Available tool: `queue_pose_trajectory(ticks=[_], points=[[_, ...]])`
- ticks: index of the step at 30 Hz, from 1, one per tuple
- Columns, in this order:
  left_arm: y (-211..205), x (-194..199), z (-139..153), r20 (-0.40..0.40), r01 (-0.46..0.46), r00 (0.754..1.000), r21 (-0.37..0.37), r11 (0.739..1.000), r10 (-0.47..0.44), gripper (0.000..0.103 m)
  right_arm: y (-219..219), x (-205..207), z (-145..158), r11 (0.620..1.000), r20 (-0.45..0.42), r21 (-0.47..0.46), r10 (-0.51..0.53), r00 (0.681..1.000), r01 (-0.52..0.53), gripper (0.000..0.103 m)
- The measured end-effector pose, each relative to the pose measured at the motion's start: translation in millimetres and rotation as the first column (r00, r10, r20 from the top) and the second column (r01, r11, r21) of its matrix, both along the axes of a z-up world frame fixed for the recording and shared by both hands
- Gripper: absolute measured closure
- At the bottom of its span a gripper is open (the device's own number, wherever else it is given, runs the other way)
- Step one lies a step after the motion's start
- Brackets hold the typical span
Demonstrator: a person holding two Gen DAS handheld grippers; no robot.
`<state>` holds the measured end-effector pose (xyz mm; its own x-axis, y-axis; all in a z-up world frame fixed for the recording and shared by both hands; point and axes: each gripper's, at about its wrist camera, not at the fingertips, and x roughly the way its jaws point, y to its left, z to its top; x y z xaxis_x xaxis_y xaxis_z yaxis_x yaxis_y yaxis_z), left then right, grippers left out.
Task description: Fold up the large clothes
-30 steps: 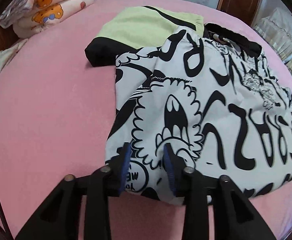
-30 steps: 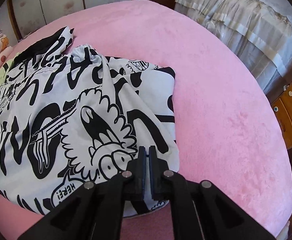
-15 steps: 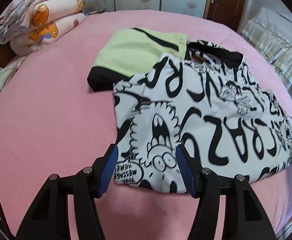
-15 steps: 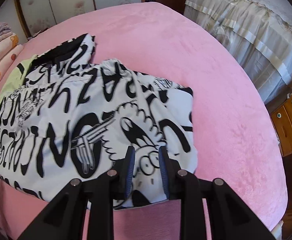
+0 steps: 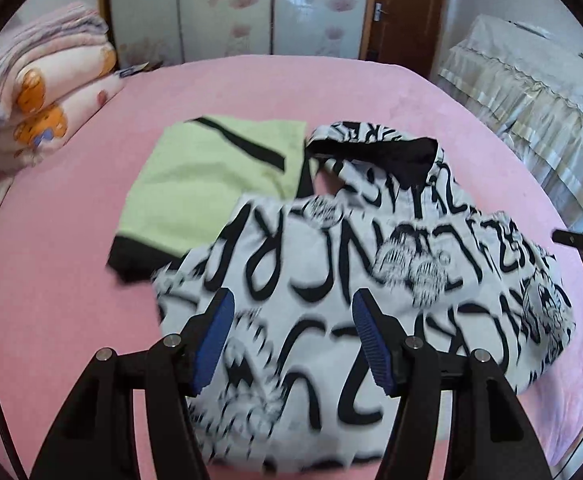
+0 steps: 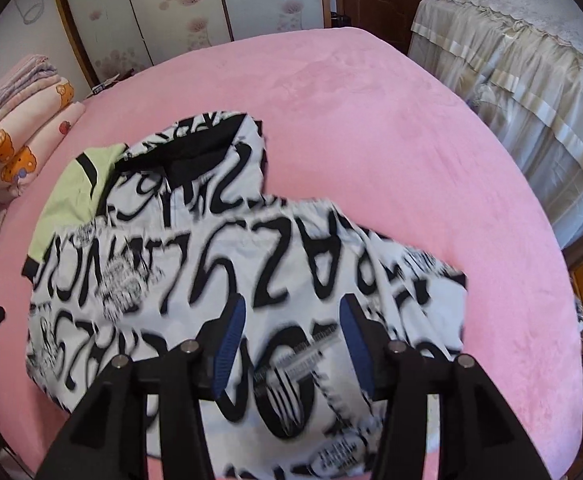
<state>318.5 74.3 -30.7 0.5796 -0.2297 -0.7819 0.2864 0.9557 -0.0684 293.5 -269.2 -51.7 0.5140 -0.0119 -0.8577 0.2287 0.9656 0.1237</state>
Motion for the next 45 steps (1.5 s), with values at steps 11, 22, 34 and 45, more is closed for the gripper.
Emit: queue_pose_trajectory(ticks=[11, 22, 34, 45], points=[[-77, 120, -19, 0.006, 0.022, 1.000, 0.009, 1.000, -0.022, 0.043, -20, 164, -29, 0.957, -0.041, 0.266, -0.106, 0.994, 0.113, 0.038], [-106, 222, -42, -0.063, -0.070, 0.996, -0.090, 0.994, 0.065, 0.043, -48, 234, -68, 0.883, -0.043, 0.395, -0.257, 0.966, 0.252, 0.037], [-152, 280, -102, -0.139, -0.108, 0.984, 0.004, 0.994, 0.107, 0.043, -50, 280, -104, 0.871, -0.056, 0.406, -0.279, 0.959, 0.277, 0.037], [-162, 273, -142, -0.156, -0.076, 0.984, 0.053, 0.996, 0.084, 0.043, -27, 293, -125, 0.911, -0.026, 0.397, -0.111, 0.993, 0.112, 0.073]])
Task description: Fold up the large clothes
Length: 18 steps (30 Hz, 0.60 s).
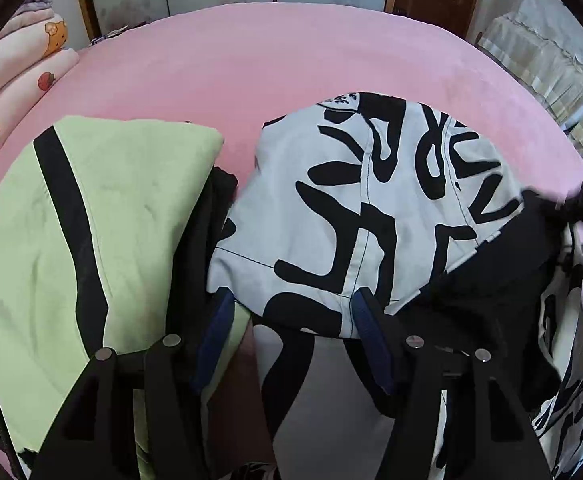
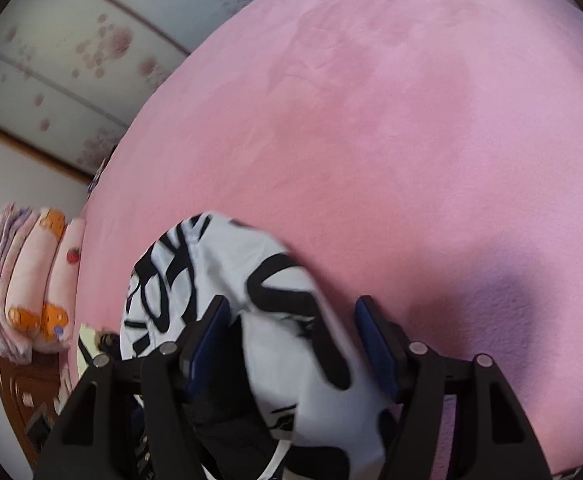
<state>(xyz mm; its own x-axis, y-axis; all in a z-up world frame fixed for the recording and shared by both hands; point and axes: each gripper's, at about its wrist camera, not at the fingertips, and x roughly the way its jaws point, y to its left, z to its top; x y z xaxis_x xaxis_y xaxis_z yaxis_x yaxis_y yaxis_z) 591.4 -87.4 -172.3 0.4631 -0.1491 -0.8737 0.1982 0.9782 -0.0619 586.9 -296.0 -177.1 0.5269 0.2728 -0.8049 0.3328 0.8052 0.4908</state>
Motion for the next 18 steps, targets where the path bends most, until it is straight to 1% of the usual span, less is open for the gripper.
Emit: queue_pose_trajectory(ticks=[1, 2, 3, 4, 6, 8, 9, 10, 11, 12, 13, 14, 15, 16, 17, 18], points=[[-1, -1, 0, -0.003, -0.004, 1.000, -0.004, 1.000, 0.004, 0.043, 9, 2, 4, 0.998, 0.005, -0.038, 0.041, 0.999, -0.041, 0.090], [0, -2, 0, -0.007, -0.008, 1.000, -0.011, 1.000, 0.008, 0.043, 17, -1, 11, 0.993, 0.029, -0.094, 0.072, 0.997, -0.069, 0.091], [1, -3, 0, -0.013, -0.011, 1.000, -0.017, 1.000, 0.011, 0.043, 24, -6, 20, 0.987, 0.065, -0.130, 0.105, 0.992, -0.096, 0.092], [4, -6, 1, -0.019, -0.016, 1.000, -0.029, 0.999, 0.016, 0.043, 28, -9, 27, 0.983, 0.094, -0.146, 0.127, 0.987, -0.112, 0.094], [12, -12, 4, -0.036, -0.020, 0.999, -0.067, 0.998, 0.018, 0.043, 42, -26, 52, 0.961, 0.178, -0.224, 0.206, 0.962, -0.165, 0.095], [21, -23, 8, -0.049, -0.015, 0.999, -0.105, 0.994, 0.010, 0.043, 62, -52, 82, 0.914, 0.264, -0.329, 0.331, 0.906, -0.238, 0.096], [27, -32, 11, -0.048, -0.004, 0.999, -0.128, 0.992, -0.002, 0.043, 73, -68, 95, 0.881, 0.290, -0.387, 0.396, 0.871, -0.272, 0.096], [33, -42, 15, -0.046, 0.007, 0.999, -0.143, 0.990, -0.013, 0.043, 84, -84, 106, 0.846, 0.306, -0.440, 0.457, 0.835, -0.302, 0.096], [37, -50, 17, -0.046, 0.016, 0.999, -0.156, 0.988, -0.024, 0.043, 97, -104, 116, 0.796, 0.313, -0.504, 0.530, 0.788, -0.336, 0.097], [44, -62, 19, -0.045, 0.030, 0.998, -0.175, 0.984, -0.039, 0.043, 109, -122, 122, 0.750, 0.308, -0.557, 0.586, 0.750, -0.358, 0.097], [51, -74, 21, -0.043, 0.043, 0.998, -0.185, 0.982, -0.051, 0.043, 124, -148, 126, 0.680, 0.288, -0.625, 0.657, 0.697, -0.383, 0.096], [59, -86, 24, -0.035, 0.054, 0.997, -0.195, 0.979, -0.062, 0.043, 134, -163, 128, 0.632, 0.270, -0.666, 0.700, 0.662, -0.397, 0.096], [67, -101, 28, -0.010, 0.072, 0.997, -0.211, 0.975, -0.076, 0.043, 148, -192, 126, 0.554, 0.228, -0.722, 0.756, 0.613, -0.414, 0.096], [76, -117, 33, 0.016, 0.092, 0.996, -0.212, 0.973, -0.090, 0.043, 157, -213, 122, 0.500, 0.198, -0.755, 0.790, 0.580, -0.423, 0.096], [83, -129, 35, 0.022, 0.099, 0.995, -0.215, 0.972, -0.096, 0.043, 163, -236, 116, 0.447, 0.170, -0.787, 0.819, 0.548, -0.424, 0.096], [93, -144, 36, 0.021, 0.104, 0.995, -0.236, 0.966, -0.102, 0.043, 169, -257, 107, 0.388, 0.131, -0.827, 0.837, 0.531, -0.408, 0.096]])
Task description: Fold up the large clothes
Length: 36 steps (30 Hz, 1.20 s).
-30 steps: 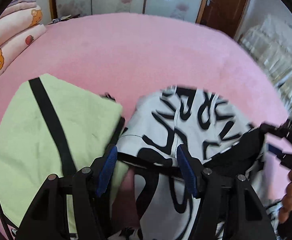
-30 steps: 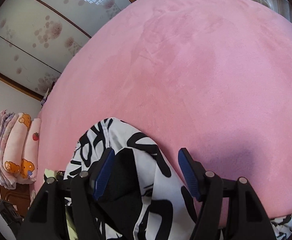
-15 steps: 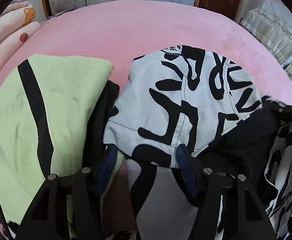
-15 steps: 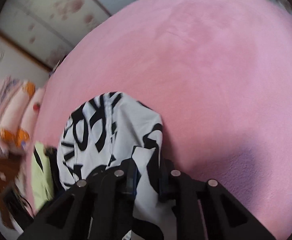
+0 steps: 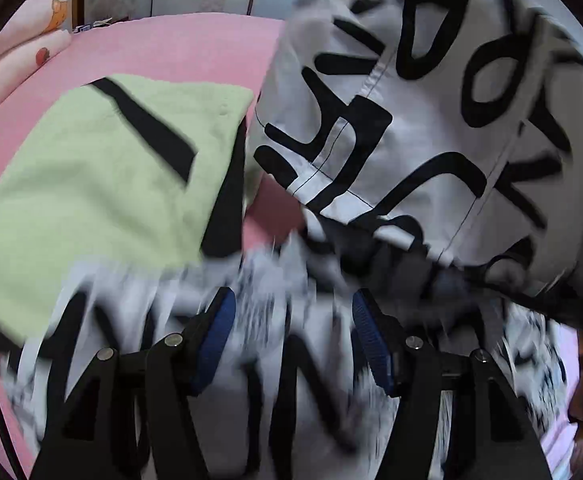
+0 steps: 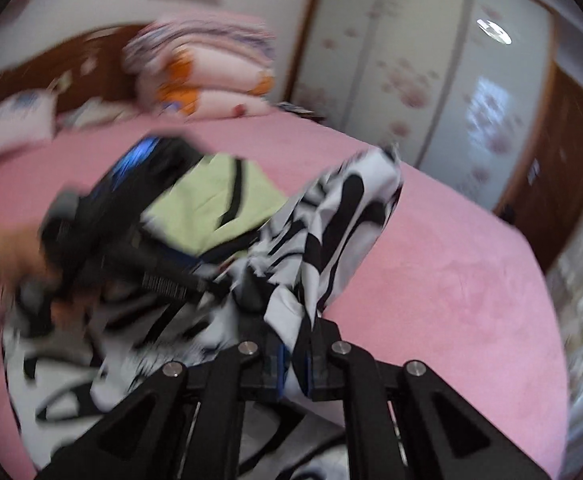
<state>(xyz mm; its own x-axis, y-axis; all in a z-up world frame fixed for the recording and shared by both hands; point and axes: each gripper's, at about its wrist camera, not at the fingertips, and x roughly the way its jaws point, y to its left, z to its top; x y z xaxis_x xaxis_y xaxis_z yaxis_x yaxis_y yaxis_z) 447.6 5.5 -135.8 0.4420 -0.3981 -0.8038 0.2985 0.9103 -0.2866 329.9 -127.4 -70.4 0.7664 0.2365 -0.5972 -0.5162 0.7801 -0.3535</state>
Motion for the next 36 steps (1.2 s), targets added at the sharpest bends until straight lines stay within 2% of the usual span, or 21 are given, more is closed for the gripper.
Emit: queue_pose_trajectory(ticks=[3, 6, 8, 10, 14, 17, 19, 22, 23, 24, 27, 29, 32, 34, 36], points=[[23, -38, -1, -0.041, 0.018, 0.999, -0.034, 0.999, -0.019, 0.043, 3, -38, -33, 0.993, 0.011, -0.109, -0.039, 0.999, 0.040, 0.095], [42, -74, -3, -0.055, 0.040, 0.998, -0.031, 0.999, -0.042, 0.043, -10, -53, -60, 0.982, -0.068, -0.105, -0.162, 0.984, 0.155, 0.090], [55, -93, -4, -0.075, 0.044, 0.996, -0.039, 0.998, -0.047, 0.043, -18, -61, -64, 0.968, -0.104, -0.082, -0.245, 0.964, 0.237, 0.084], [69, -108, -6, -0.111, 0.043, 0.993, -0.080, 0.996, -0.051, 0.043, -26, -71, -60, 0.953, -0.157, -0.020, -0.301, 0.941, 0.301, 0.078], [95, -122, -1, -0.146, 0.035, 0.987, -0.198, 0.980, -0.065, 0.043, -40, -85, -36, 0.910, -0.260, 0.161, -0.335, 0.906, 0.383, 0.053], [108, -119, 11, -0.136, 0.029, 0.988, -0.295, 0.955, -0.072, 0.043, -52, -90, -22, 0.855, -0.346, 0.303, -0.311, 0.885, 0.420, 0.040], [110, -108, 19, -0.133, 0.031, 0.988, -0.323, 0.946, -0.078, 0.043, -55, -92, -16, 0.808, -0.416, 0.387, -0.276, 0.866, 0.444, 0.035], [110, -84, 15, -0.140, 0.009, 0.988, -0.320, 0.947, -0.057, 0.043, -50, -84, -22, 0.694, -0.541, 0.509, -0.203, 0.816, 0.510, 0.034], [106, -77, 14, -0.146, 0.006, 0.988, -0.322, 0.947, -0.056, 0.043, -51, -80, -30, 0.645, -0.584, 0.541, -0.174, 0.793, 0.540, 0.034], [102, -68, 12, -0.157, 0.012, 0.985, -0.325, 0.946, -0.067, 0.043, -52, -78, -37, 0.612, -0.614, 0.550, -0.164, 0.772, 0.568, 0.034], [86, -44, -6, -0.202, 0.027, 0.975, -0.326, 0.945, -0.097, 0.043, -53, -75, -58, 0.544, -0.684, 0.534, -0.171, 0.709, 0.647, 0.034], [79, -34, -15, -0.211, 0.018, 0.973, -0.314, 0.949, -0.089, 0.043, -54, -69, -69, 0.502, -0.706, 0.534, -0.178, 0.685, 0.680, 0.034], [68, -21, -29, -0.232, 0.018, 0.967, -0.350, 0.936, -0.105, 0.043, -57, -62, -78, 0.437, -0.712, 0.565, -0.171, 0.681, 0.700, 0.034], [66, -20, -34, -0.237, 0.021, 0.964, -0.383, 0.923, -0.120, 0.043, -54, -55, -81, 0.423, -0.708, 0.576, -0.169, 0.686, 0.699, 0.035], [61, -24, -33, -0.217, 0.022, 0.970, -0.376, 0.926, -0.111, 0.062, -49, -48, -84, 0.433, -0.706, 0.570, -0.176, 0.686, 0.698, 0.048]])
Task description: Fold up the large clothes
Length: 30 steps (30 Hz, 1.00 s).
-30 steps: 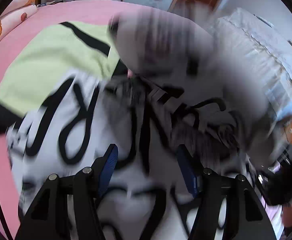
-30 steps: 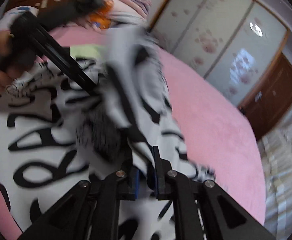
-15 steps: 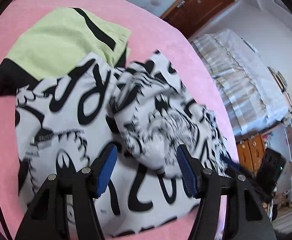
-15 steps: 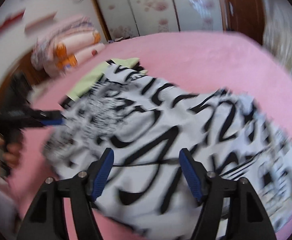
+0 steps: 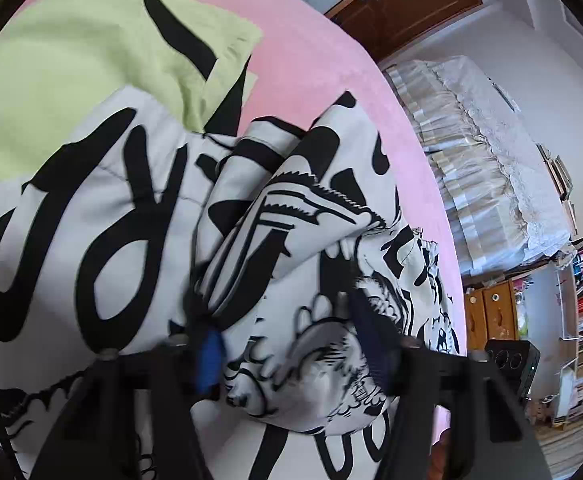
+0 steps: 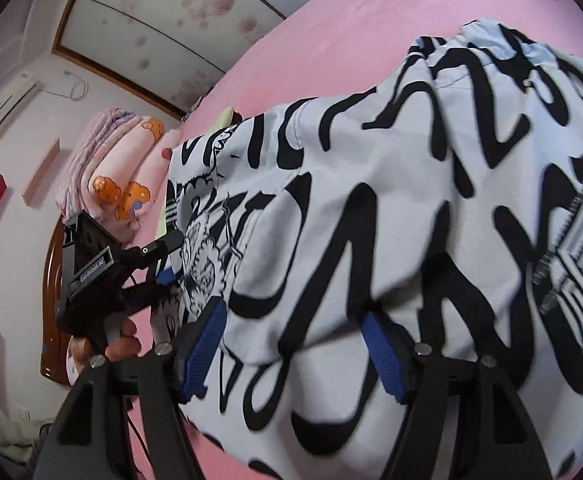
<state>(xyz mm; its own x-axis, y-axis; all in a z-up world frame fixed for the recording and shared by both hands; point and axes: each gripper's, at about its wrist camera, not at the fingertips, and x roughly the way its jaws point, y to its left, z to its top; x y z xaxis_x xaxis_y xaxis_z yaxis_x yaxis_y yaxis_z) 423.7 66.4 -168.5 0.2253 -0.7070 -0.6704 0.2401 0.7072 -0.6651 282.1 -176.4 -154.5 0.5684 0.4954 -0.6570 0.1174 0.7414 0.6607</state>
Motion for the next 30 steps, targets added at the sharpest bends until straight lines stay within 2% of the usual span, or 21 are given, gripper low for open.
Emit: queue_pose_trajectory(ticks=[1, 2, 3, 5, 8, 10, 12, 14, 15, 18, 21, 25, 28, 30], points=[[-3, -2, 2, 0.014, -0.007, 1.000, 0.020, 1.000, 0.007, 0.085, 4, 7, -3, 0.999, -0.017, -0.032, 0.004, 1.000, -0.005, 0.062], [-5, -5, 4, 0.022, -0.028, 0.999, 0.052, 0.998, 0.027, 0.101, 6, 11, -4, 0.999, -0.027, -0.052, 0.007, 1.000, -0.009, 0.087], [-5, -7, 7, 0.022, -0.044, 0.999, 0.063, 0.997, 0.043, 0.101, 9, 18, -6, 0.998, -0.040, -0.058, 0.029, 0.999, -0.032, 0.099], [-3, -17, 19, 0.041, -0.079, 0.996, 0.056, 0.995, 0.076, 0.101, 8, 23, 3, 0.997, -0.024, -0.066, 0.032, 0.999, -0.034, 0.099], [2, -43, 48, 0.082, -0.103, 0.992, 0.037, 0.994, 0.100, 0.101, -9, 11, 40, 0.998, 0.078, -0.056, 0.023, 0.997, -0.019, 0.101], [2, -69, 65, 0.104, -0.097, 0.990, 0.030, 0.995, 0.093, 0.101, -24, 1, 57, 0.999, 0.119, -0.047, 0.015, 0.993, -0.010, 0.101], [-2, -95, 70, 0.104, -0.081, 0.991, 0.014, 0.997, 0.079, 0.101, -43, -15, 72, 0.997, 0.133, -0.075, 0.012, 0.991, -0.002, 0.102], [-10, -121, 63, 0.101, -0.048, 0.994, 0.044, 0.998, 0.044, 0.101, -53, -22, 69, 0.995, 0.101, -0.103, 0.022, 0.995, -0.011, 0.102], [-17, -136, 54, 0.102, -0.028, 0.995, 0.082, 0.996, 0.020, 0.101, -57, -26, 61, 0.991, 0.065, -0.133, 0.028, 0.997, -0.019, 0.102], [-34, -164, 16, 0.053, 0.006, 0.998, 0.177, 0.984, -0.016, 0.101, -59, -38, 22, 0.976, -0.056, -0.211, 0.035, 0.998, -0.046, 0.102], [-36, -175, -18, 0.016, -0.012, 1.000, 0.196, 0.980, 0.009, 0.101, -56, -48, -6, 0.976, -0.097, -0.211, 0.030, 0.995, -0.050, 0.102], [-43, -178, -13, 0.051, 0.000, 0.999, 0.222, 0.975, -0.011, 0.100, -40, -56, -7, 0.953, -0.060, -0.301, 0.020, 0.998, -0.037, 0.101], [-47, -178, 7, 0.082, 0.019, 0.996, 0.285, 0.958, -0.044, 0.087, -33, -59, 3, 0.931, -0.053, -0.364, 0.011, 0.999, -0.029, 0.091], [-43, -177, 25, 0.107, 0.010, 0.993, 0.292, 0.956, -0.043, 0.083, -37, -67, 15, 0.917, -0.030, -0.400, -0.013, 0.999, 0.000, 0.080]])
